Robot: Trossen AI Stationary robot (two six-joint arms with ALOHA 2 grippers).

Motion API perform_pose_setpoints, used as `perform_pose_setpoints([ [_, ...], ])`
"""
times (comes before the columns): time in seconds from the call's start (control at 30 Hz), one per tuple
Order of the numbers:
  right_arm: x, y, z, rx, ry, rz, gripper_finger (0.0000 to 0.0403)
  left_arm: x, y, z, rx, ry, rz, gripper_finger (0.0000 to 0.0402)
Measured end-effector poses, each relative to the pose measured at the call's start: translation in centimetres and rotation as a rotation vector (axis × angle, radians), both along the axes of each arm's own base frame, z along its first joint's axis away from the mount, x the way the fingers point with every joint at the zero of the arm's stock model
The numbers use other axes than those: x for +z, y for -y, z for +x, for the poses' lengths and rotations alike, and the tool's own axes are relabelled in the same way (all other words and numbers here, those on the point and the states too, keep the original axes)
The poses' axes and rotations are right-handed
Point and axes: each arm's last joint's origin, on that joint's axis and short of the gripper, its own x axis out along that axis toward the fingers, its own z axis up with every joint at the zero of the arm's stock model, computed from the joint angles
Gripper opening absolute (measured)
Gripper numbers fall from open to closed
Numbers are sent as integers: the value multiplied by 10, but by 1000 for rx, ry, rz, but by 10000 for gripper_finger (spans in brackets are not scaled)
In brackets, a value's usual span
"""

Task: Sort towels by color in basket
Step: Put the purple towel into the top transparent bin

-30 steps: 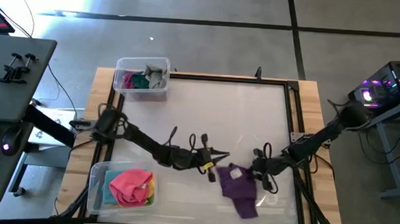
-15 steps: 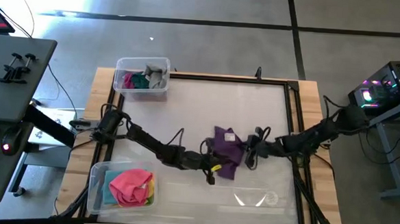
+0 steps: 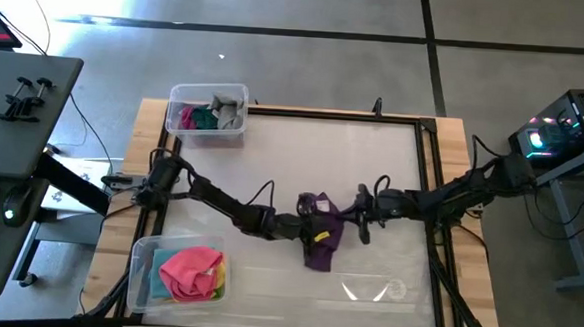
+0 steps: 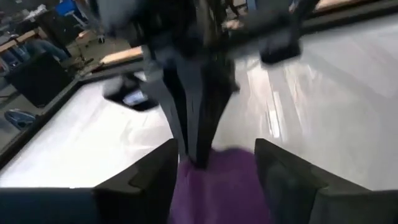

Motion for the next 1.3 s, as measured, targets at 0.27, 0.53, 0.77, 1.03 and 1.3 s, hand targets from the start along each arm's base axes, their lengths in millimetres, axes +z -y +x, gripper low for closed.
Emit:
perform_pose_setpoints([
  [0.27, 11, -4, 5, 125, 102, 31, 4, -27, -2, 1, 91, -53, 43, 202],
  [0.53, 18, -8, 12, 153, 134, 26, 3, -33, 1, 0, 46, -75, -14, 182],
  [0.77, 18, -13, 13, 183, 122, -29, 3, -40, 2, -3, 10, -156, -23, 99],
  [1.03, 23, -5, 10, 112, 94, -51, 70, -40, 5, -10, 21, -240, -33, 12],
  [1.3, 36, -1, -11, 68, 3, -80, 88, 21, 6, -44, 341, -275, 73, 24],
])
